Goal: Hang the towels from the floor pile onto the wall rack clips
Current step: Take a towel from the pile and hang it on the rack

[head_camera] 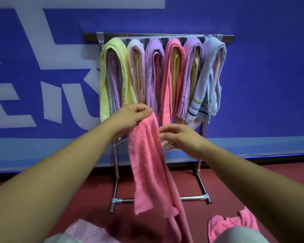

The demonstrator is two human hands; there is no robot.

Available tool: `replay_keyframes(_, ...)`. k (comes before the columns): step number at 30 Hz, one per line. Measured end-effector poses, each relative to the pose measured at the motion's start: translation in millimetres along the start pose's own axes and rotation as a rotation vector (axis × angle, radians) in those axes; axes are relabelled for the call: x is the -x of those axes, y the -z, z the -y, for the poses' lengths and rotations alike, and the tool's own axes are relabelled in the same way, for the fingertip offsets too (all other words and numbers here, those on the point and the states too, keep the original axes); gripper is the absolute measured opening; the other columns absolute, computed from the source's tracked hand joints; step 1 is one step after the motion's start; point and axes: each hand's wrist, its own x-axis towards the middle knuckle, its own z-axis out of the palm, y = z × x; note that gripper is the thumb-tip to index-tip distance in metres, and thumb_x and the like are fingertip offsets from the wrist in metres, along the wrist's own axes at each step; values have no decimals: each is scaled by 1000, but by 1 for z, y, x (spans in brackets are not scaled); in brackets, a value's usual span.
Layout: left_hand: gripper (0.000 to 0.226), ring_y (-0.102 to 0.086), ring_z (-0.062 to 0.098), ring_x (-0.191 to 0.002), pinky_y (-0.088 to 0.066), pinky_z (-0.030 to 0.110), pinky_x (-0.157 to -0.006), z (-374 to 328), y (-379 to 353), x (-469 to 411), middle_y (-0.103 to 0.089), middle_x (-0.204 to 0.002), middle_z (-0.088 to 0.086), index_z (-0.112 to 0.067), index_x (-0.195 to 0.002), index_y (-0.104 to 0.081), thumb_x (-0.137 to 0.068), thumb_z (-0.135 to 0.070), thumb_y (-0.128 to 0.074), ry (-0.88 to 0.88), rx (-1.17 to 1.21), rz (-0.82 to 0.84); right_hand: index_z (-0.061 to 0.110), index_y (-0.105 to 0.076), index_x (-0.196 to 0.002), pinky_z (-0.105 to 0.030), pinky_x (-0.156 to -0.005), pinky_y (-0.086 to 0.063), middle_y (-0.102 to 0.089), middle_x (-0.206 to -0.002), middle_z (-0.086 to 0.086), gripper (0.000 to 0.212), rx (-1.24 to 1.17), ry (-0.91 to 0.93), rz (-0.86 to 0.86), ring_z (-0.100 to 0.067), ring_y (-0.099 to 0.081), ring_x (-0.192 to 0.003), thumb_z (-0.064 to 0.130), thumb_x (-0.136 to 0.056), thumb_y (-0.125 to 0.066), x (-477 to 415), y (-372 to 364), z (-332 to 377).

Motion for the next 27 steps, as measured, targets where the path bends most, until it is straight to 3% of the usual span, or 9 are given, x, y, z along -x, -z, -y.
replay_keyframes(2, 16, -59, 5, -67, -47, 19, -64, -8, -4, -1, -68, -74, -4, -13, -89, -72, -95, -24, -63, -34, -171, 49, 9, -71, -102, -28, -69, -49, -63, -85, -8, 16, 22, 56, 31, -18, -57, -76, 18, -89, -74, 0, -7, 8)
replay_keyframes(4, 16, -60, 4, -71, -47, 17, -67, -12, -4, -1, -68, -78, -3, -11, -93, -72, -91, -26, -69, -50, -209, 45, 11, -70, -88, -24, -62, -42, -56, -75, -5, 10, 68, 111, 15, -12, -50, -68, 20, -89, -73, -1, -11, 16)
replay_keyframes(6, 19, -60, 2, -72, -47, 15, -67, -11, 1, 1, -67, -80, -4, -13, -97, -72, -84, -26, -76, -44, -211, 19, 9, -65, -78, -24, -61, -40, -50, -70, -5, 17, 23, 136, -41, -12, -46, -65, 19, -91, -70, -2, -9, 22)
replay_keyframes(10, 9, -60, 6, -65, -47, 16, -60, 1, 12, 10, -66, -69, -6, -12, -84, -70, -88, -19, -72, 82, -181, 84, 10, -62, -76, -31, -61, -41, -56, -70, -9, 19, -208, 100, -157, -18, -51, -62, 14, -94, -65, -4, 5, 27)
replay_keyframes(14, 18, -50, 7, -60, -44, 19, -55, 5, 10, 6, -61, -66, -6, -10, -85, -67, -98, -18, -57, 65, 49, -32, 14, -64, -71, -29, -60, -38, -53, -66, -4, 21, -133, 44, -98, -14, -46, -58, 12, -91, -68, -5, 6, 25)
replay_keyframes(19, 19, -58, 1, -63, -45, 16, -58, -9, 2, 1, -66, -72, -8, -15, -89, -71, -98, -25, -58, -42, -223, 59, 10, -62, -82, -21, -56, -47, -56, -62, 2, 12, -123, 61, 22, -7, -49, -52, 12, -93, -67, -3, -7, 41)
replay_keyframes(23, 19, -58, 2, -61, -45, 18, -56, -11, 3, 0, -65, -74, -6, -10, -96, -69, -94, -28, -64, -46, -214, 29, 10, -61, -75, -23, -54, -45, -51, -60, -1, 19, -31, 103, -72, -8, -47, -51, 11, -93, -67, -8, -1, 54)
replay_keyframes(25, 25, -67, 11, -72, -53, 24, -65, -6, 9, 3, -71, -84, -2, -9, -101, -69, -88, -30, -72, 14, -246, 136, 14, -62, -70, -21, -50, -44, -52, -58, 1, 24, -2, 136, -161, -8, -47, -50, 11, -93, -67, -11, 4, 62)
replay_keyframes(27, 27, -70, 14, -76, -55, 27, -70, 5, 16, 5, -74, -86, -2, -13, -95, -70, -84, -36, -76, 69, -434, 251, 12, -61, -69, -18, -42, -39, -51, -51, 5, 26, 3, 154, -285, -5, -45, -42, 9, -94, -65, -12, 9, 72)
